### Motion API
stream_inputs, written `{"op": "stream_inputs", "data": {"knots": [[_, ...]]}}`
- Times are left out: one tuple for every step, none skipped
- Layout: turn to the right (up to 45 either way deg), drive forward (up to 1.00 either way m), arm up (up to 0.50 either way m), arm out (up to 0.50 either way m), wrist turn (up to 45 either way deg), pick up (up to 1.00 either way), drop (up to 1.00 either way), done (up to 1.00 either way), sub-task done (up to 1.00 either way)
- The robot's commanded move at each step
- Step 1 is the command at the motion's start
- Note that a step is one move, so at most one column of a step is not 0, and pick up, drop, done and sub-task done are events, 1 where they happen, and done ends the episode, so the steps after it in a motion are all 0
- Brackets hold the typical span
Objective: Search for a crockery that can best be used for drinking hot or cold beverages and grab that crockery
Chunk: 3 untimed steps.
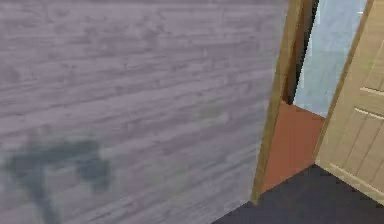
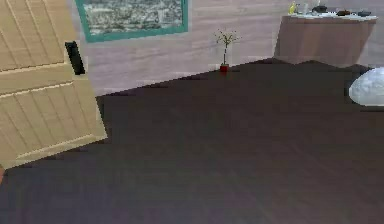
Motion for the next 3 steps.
{"op": "stream_inputs", "data": {"knots": [[-45.0, 0.00, 0.00, 0.00, 0.0, 0.00, 0.00, 0.00, 0.00], [-45.0, 0.00, 0.00, 0.00, 0.0, 0.00, 0.00, 0.00, 0.00], [-45.0, 0.00, 0.00, 0.00, 0.0, 0.00, 0.00, 0.00, 0.00]]}}
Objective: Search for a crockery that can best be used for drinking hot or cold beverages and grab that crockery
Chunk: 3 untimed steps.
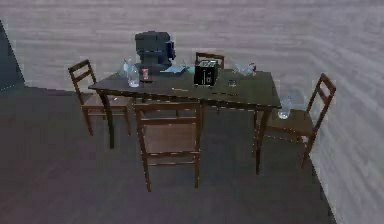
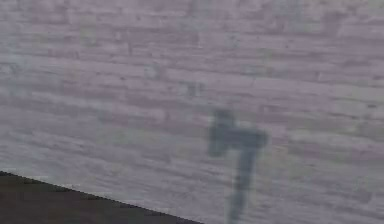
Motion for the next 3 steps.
{"op": "stream_inputs", "data": {"knots": [[-39.0, 0.00, 0.00, 0.00, 0.0, 0.00, 0.00, 0.00, 0.00], [0.0, 1.00, 0.00, 0.00, 0.0, 0.00, 0.00, 0.00, 0.00], [-9.0, 0.00, 0.00, 0.00, 0.0, 0.00, 0.00, 0.00, 0.00]]}}
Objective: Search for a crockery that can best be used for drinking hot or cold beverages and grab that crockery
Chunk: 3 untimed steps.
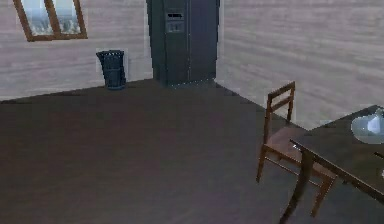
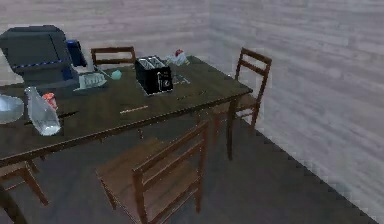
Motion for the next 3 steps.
{"op": "stream_inputs", "data": {"knots": [[0.0, 0.35, 0.00, 0.00, 0.0, 0.00, 0.00, 0.00, 0.00], [-21.0, 0.00, 0.00, 0.00, 0.0, 0.00, 0.00, 0.00, 0.00], [-3.0, 0.00, 0.00, 0.00, 0.0, 0.00, 0.00, 0.00, 0.00]]}}
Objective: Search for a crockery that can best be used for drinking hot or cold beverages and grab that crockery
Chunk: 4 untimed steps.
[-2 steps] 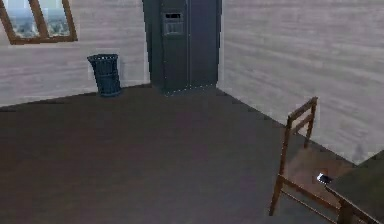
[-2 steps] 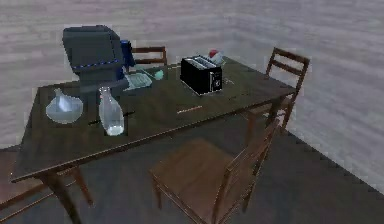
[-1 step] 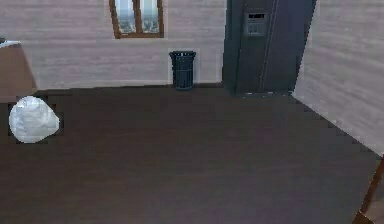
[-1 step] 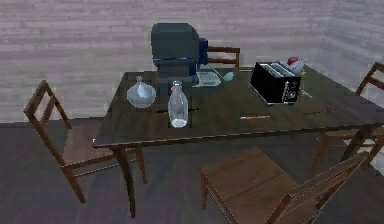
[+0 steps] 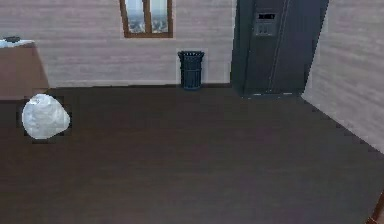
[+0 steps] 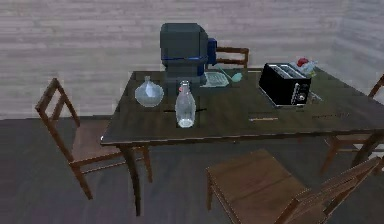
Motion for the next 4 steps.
{"op": "stream_inputs", "data": {"knots": [[45.0, 0.00, 0.00, 0.00, 0.0, 0.00, 0.00, 0.00, 0.00], [3.0, 0.00, 0.00, 0.00, 0.0, 0.00, 0.00, 0.00, 0.00], [0.0, 0.65, 0.00, 0.00, 0.0, 0.00, 0.00, 0.00, 0.00], [-15.0, 0.00, 0.00, 0.00, 0.0, 0.00, 0.00, 0.00, 0.00]]}}
